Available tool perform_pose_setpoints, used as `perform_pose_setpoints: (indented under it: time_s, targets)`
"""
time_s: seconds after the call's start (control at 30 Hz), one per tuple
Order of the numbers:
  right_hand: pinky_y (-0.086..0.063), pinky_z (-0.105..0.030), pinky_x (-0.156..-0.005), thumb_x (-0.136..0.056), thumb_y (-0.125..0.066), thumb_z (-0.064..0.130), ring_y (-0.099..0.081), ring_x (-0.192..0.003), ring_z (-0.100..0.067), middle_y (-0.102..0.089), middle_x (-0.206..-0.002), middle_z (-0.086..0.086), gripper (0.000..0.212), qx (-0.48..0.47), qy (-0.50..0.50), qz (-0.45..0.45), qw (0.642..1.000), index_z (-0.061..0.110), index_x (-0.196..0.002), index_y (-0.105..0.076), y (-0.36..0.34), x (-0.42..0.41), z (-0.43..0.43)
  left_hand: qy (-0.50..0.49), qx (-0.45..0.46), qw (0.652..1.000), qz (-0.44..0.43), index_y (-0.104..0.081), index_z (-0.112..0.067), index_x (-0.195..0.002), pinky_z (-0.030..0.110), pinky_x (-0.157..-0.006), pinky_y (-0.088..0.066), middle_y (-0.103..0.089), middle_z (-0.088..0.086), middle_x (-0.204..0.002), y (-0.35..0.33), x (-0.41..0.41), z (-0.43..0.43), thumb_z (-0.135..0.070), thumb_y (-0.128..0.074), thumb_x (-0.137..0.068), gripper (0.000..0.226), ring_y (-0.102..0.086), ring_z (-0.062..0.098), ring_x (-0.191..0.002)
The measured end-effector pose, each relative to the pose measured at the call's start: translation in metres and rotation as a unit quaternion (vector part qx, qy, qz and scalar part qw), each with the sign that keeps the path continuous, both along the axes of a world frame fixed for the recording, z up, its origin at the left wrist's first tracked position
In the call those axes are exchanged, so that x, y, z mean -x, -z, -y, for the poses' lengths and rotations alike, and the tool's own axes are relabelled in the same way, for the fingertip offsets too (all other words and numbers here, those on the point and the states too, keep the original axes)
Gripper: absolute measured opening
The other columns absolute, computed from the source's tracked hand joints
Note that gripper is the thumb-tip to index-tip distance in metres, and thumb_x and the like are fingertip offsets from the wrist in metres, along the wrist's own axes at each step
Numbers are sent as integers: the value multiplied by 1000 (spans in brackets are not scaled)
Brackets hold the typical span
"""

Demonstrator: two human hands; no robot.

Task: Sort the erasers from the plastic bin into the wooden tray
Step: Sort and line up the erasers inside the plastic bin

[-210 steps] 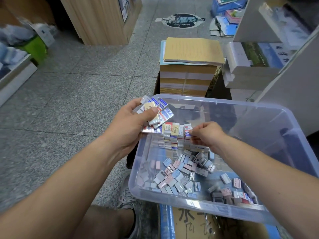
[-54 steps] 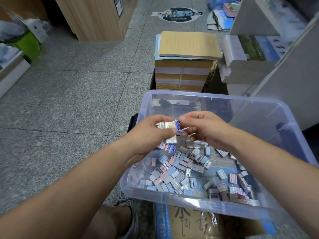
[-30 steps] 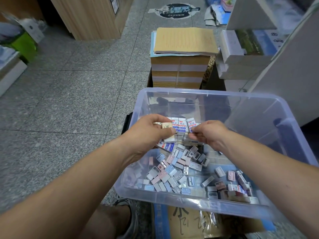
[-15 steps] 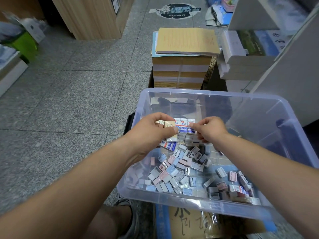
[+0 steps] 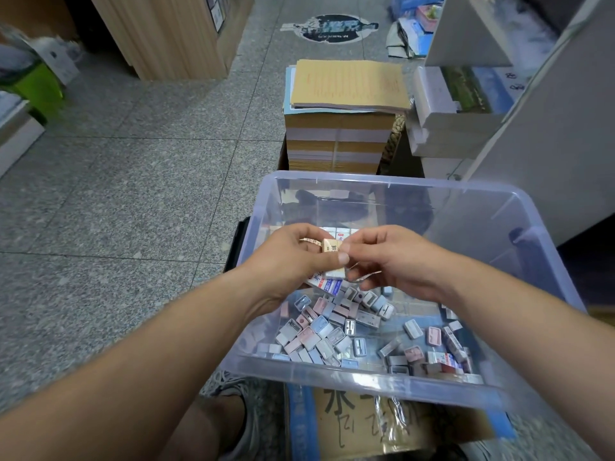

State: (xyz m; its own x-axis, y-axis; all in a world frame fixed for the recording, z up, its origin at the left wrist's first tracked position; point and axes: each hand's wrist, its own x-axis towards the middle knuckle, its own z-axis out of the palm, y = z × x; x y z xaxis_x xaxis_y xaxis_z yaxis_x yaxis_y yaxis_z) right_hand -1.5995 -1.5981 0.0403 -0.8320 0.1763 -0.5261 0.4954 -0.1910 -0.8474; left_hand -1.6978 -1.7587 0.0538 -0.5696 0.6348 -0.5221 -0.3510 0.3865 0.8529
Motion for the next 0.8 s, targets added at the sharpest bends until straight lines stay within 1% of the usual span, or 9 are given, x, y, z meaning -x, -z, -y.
perform_pose_setpoints:
  time_s: [0.07, 0.13, 0.23, 0.33, 0.4, 0.5, 0.6, 0.73, 0.8]
  targets:
    - [-59, -30, -63, -96, -66, 11, -70, -68, -15, -69, -78, -9, 8, 17, 3, 18, 1000, 4, -99, -70, 0, -4, -1, 6, 0, 1000, 5, -63, -9, -112, 33, -64, -45, -62, 19, -93, -1, -3, -2, -7, -86, -76, 42, -57, 29, -84]
    - [-63, -36, -68, -97, -64, 10, -70, -68, -18, -69, -79, -10, 9, 40, 3, 35, 999, 2, -100, -69, -1, -7, -1, 8, -2, 1000, 15, -64, -8, -110, 36, -70, -47, -67, 23, -95, -1, -6, -4, -4, -84, -77, 39, -60, 30, -86]
    - [-64, -45, -72, -102, -54, 7, -71, -76, -29, -66, -91, -19, 24, 79, 8, 54, 995, -9, -118, -62, -4, -10, 0, 12, -15, 999, 45, -63, -7, -113, 44, -83, -49, -72, 27, -100, -1, -6, -6, 2, -80, -79, 39, -65, 32, -87]
    - [-64, -44, -69, -103, -47, 3, -73, -76, -35, -70, -91, -23, 24, 134, 32, 57, 989, -9, -121, -57, -9, -12, 1, 25, -26, 997, 65, -61, -5, -119, 37, -77, -50, -71, 20, -92, 0, -5, -7, 12, -73, -82, 43, -65, 27, -80]
    - [-64, -43, -69, -103, -47, 2, -73, -76, -33, -70, -87, -21, 20, 142, 48, 57, 987, -8, -116, -57, -9, -13, 0, 35, -29, 997, 69, -60, -6, -124, 42, -86, -52, -71, 25, -104, 0, -6, -9, 18, -68, -83, 49, -66, 31, -86]
    - [-65, -37, -69, -101, -48, 1, -69, -89, -33, -67, -100, -29, 16, 111, 70, 40, 991, -8, -106, -60, -5, -13, -3, 37, -20, 998, 52, -57, -6, -127, 47, -101, -54, -68, 30, -117, 4, -6, -10, 24, -59, -85, 52, -70, 37, -101]
    - [-64, -38, -74, -102, -47, 1, -68, -94, -33, -70, -108, -32, 15, 85, 68, 21, 994, -4, -100, -60, -4, -15, -5, 32, 5, 999, 42, -59, -4, -119, 36, -85, -62, -68, 28, -115, 8, -7, -11, 23, -56, -88, 42, -74, 34, -96]
    - [-61, -44, -78, -100, -49, 2, -71, -68, -19, -75, -79, -13, 15, -7, 98, 35, 995, 4, -91, -60, 5, -13, -17, 37, 31, 999, -12, -64, -5, -111, 40, -87, -62, -67, 28, -106, 9, -3, -9, 18, -66, -85, 35, -72, 29, -82]
    - [-61, -44, -73, -98, -52, 6, -68, -66, -21, -73, -84, -16, 8, -116, 147, 59, 980, 5, -93, -58, 21, -9, -33, 27, 31, 998, -38, -65, -9, -107, 37, -83, -62, -61, 23, -95, 9, 0, -8, 16, -71, -82, 36, -70, 28, -80]
